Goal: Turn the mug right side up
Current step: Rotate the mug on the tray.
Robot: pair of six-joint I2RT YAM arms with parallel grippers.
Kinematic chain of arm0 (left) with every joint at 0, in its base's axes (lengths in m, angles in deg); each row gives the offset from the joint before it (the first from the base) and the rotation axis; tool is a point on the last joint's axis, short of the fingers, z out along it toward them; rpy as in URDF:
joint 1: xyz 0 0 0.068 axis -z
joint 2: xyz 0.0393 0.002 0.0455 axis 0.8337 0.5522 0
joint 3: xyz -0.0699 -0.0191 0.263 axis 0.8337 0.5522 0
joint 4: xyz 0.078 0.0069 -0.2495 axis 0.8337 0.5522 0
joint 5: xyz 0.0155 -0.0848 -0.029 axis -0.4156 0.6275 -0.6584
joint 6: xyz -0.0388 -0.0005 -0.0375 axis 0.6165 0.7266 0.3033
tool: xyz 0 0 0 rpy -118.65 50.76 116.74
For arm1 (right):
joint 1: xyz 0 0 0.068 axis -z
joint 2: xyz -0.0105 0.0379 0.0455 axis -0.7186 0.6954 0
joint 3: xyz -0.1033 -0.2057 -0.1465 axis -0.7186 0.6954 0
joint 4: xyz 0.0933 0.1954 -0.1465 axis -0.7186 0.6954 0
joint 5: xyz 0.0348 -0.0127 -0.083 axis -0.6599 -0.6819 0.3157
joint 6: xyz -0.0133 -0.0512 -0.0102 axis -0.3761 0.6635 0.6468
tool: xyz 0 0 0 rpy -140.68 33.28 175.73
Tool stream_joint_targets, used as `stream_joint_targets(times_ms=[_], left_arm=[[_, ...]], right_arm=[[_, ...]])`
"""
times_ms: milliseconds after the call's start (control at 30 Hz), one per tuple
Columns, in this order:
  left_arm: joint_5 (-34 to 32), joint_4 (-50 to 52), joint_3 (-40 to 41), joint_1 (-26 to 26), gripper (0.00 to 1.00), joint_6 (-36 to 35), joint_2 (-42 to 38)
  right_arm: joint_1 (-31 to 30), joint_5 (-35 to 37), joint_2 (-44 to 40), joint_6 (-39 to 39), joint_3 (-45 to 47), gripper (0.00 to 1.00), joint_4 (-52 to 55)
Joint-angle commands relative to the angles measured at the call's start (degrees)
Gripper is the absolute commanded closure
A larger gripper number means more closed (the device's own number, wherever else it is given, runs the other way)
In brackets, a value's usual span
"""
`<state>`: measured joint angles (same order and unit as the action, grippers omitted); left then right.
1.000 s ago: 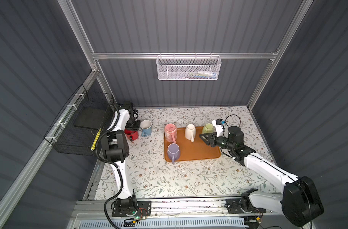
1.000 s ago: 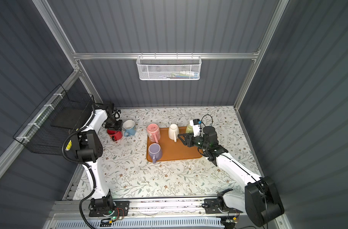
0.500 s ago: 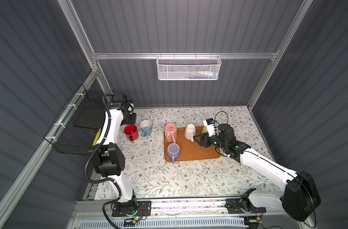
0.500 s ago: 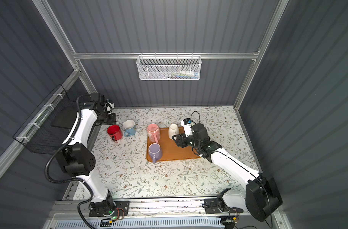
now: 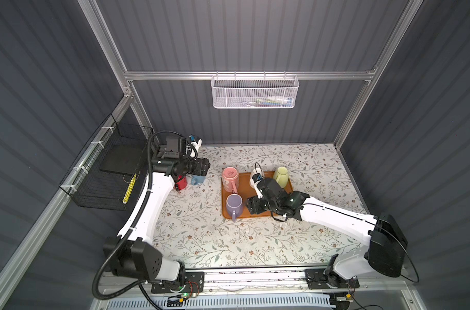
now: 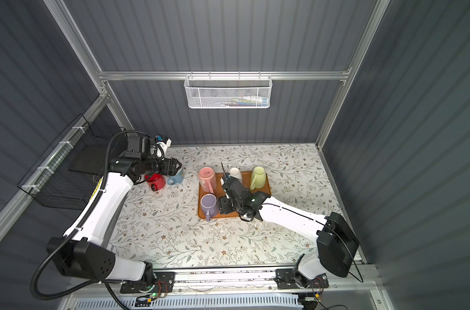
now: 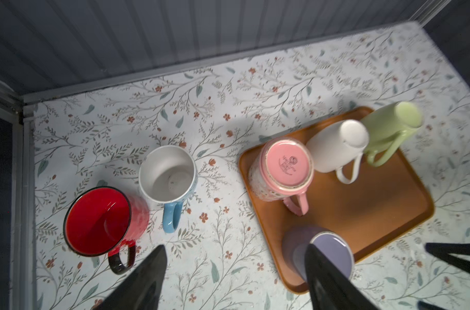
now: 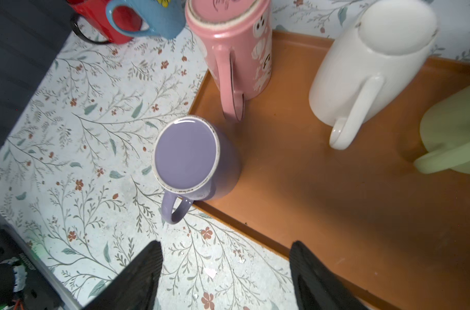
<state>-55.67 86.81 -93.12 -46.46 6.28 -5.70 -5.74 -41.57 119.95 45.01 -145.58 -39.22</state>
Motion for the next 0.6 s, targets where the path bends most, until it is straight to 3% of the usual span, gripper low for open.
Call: stream_joint_targets(times_ms=[0,233,333,567], left_arm=[[6.97,-10.78,6.64,-0.35,0.12,2.60,-5.70],[1.16,-13.25,14.61,-0.35,0.10,5.05,-8.99],[-2.04,-16.51,18.34,-0.35,0.01,6.89,-11.70],[-8.71,-20.98,22.95,-0.43,0.00,10.83,-13.90]], right_arm=[[-2.20,4.11,4.27,-3.99,-4.52,0.23,4.99],[-3.91,6.86,17.58,-8.36,-16.65,0.24,12.15],[-4.13,5.04,19.71,-9.09,-18.29,0.24,11.74],[-6.07,5.43,21.78,-8.86,-20.94,0.26,14.32]])
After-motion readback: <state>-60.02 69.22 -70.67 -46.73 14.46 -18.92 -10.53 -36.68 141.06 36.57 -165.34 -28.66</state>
